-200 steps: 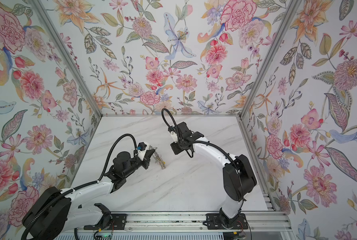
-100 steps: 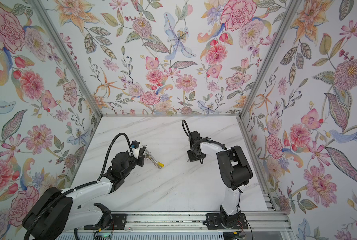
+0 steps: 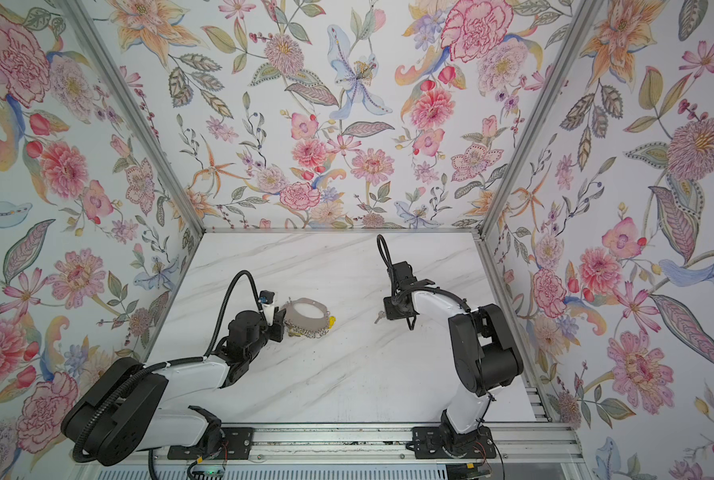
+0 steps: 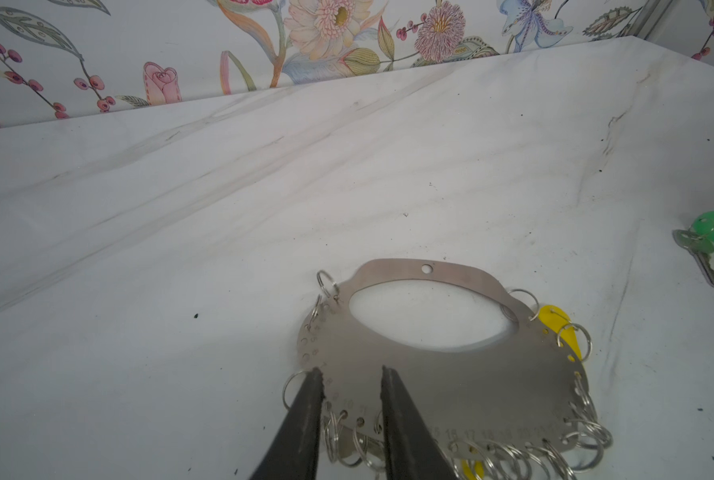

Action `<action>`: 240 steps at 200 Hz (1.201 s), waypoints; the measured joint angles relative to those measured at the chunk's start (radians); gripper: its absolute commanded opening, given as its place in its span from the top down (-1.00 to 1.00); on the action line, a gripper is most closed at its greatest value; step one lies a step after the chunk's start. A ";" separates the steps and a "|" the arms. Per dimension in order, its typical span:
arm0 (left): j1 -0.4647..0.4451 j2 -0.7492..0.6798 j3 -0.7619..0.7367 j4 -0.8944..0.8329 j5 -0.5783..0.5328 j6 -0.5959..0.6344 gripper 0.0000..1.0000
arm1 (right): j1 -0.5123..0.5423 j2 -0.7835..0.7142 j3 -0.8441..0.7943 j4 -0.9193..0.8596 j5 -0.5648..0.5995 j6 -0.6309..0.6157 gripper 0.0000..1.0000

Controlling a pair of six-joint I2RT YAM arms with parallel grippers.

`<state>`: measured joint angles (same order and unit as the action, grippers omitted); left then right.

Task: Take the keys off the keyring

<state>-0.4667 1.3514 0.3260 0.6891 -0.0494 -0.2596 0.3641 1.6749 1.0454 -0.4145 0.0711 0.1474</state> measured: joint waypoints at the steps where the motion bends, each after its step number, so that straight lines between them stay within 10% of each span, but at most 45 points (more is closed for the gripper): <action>1: 0.000 0.000 0.000 0.000 -0.001 -0.003 -0.03 | 0.000 -0.003 -0.002 0.001 0.001 0.000 0.18; 107: 0.072 -0.331 -0.062 0.030 -0.259 -0.039 -0.92 | -0.226 -0.337 -0.369 0.453 0.143 -0.032 -0.08; 240: 0.302 -0.103 -0.212 0.473 -0.469 0.159 -0.98 | -0.254 -0.177 -0.707 1.314 0.311 -0.149 -0.16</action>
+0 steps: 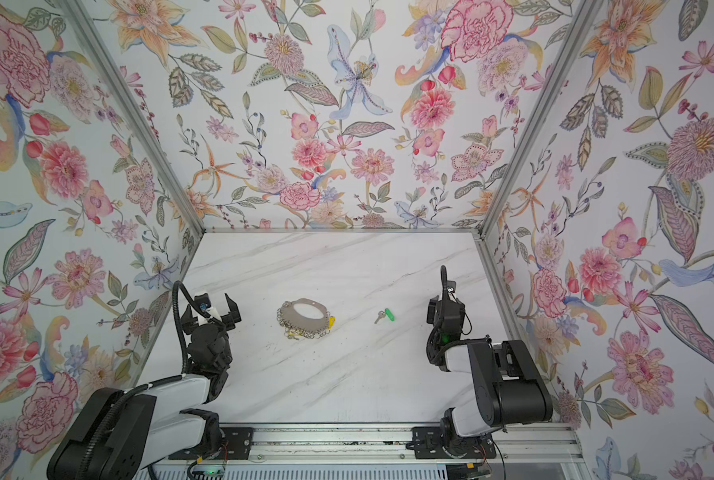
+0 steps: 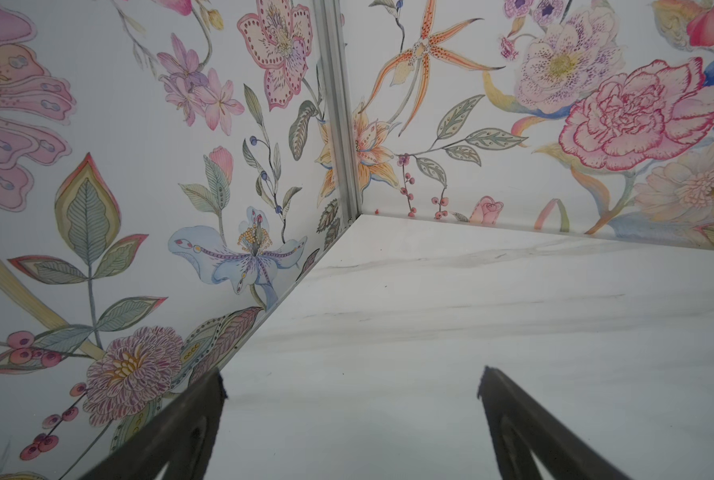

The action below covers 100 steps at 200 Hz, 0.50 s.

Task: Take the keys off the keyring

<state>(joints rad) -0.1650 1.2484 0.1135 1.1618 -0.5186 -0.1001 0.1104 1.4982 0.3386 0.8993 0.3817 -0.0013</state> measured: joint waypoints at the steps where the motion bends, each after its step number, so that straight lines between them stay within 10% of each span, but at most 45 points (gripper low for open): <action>1: 0.003 0.007 -0.002 0.008 0.002 0.002 -0.98 | 0.000 0.000 0.000 0.002 0.000 0.000 -0.17; 60: 0.072 0.288 -0.024 0.298 0.135 0.039 -0.98 | -0.035 0.029 -0.035 0.140 -0.107 -0.010 -0.22; 82: 0.075 0.316 0.011 0.262 0.194 0.049 -0.98 | -0.041 0.049 -0.050 0.153 -0.149 -0.018 -0.99; 100: 0.075 0.314 0.043 0.260 0.206 0.055 -0.98 | -0.046 0.050 -0.050 0.161 -0.166 -0.020 -0.98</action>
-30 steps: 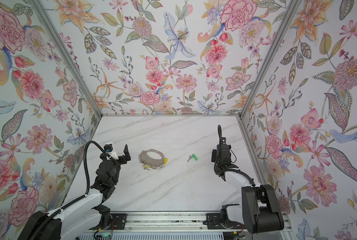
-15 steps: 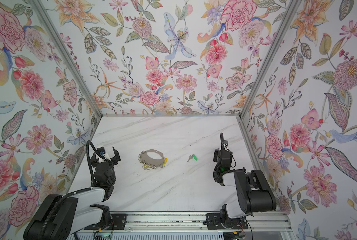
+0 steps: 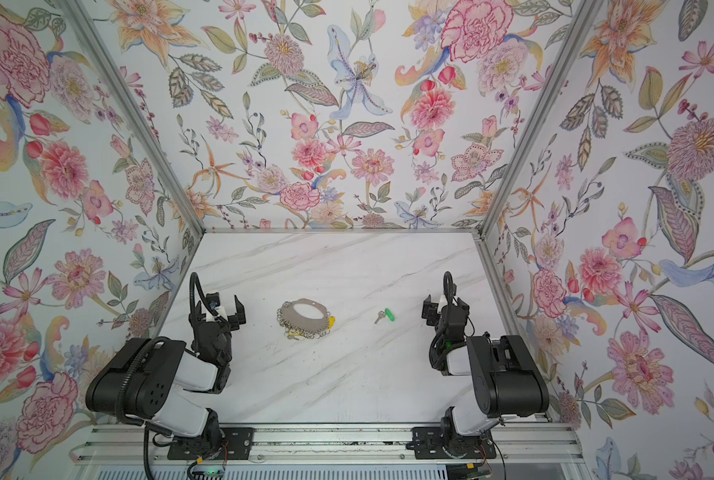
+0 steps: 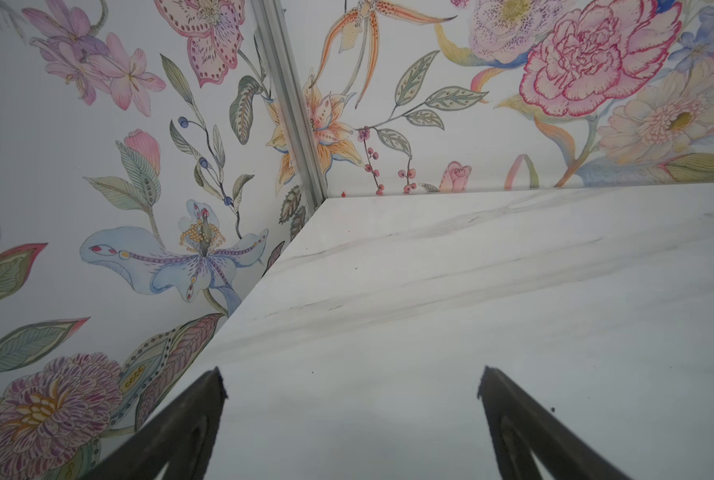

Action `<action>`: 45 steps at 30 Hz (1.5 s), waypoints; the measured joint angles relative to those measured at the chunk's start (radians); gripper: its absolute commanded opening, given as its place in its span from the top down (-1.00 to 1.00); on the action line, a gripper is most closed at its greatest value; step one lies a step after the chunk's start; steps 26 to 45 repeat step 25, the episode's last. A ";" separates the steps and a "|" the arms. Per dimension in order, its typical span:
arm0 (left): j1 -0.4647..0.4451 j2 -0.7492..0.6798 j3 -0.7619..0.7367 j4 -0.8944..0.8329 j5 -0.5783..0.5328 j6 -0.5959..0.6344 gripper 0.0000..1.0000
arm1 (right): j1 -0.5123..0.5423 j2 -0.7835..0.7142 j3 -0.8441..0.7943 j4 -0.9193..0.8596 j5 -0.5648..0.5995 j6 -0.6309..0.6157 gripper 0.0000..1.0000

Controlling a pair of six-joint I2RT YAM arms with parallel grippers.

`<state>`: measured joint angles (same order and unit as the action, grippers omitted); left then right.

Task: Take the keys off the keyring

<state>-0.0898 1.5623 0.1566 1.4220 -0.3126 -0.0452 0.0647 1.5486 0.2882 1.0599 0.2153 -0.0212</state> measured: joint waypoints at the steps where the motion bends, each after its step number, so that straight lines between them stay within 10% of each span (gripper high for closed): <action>1: 0.000 0.000 0.007 0.000 0.001 0.001 -0.98 | 0.000 0.000 0.000 0.007 -0.003 -0.001 -0.98; 45: 0.000 -0.001 0.008 -0.008 0.002 0.002 -0.98 | -0.010 0.000 -0.001 0.029 -0.047 -0.001 -0.98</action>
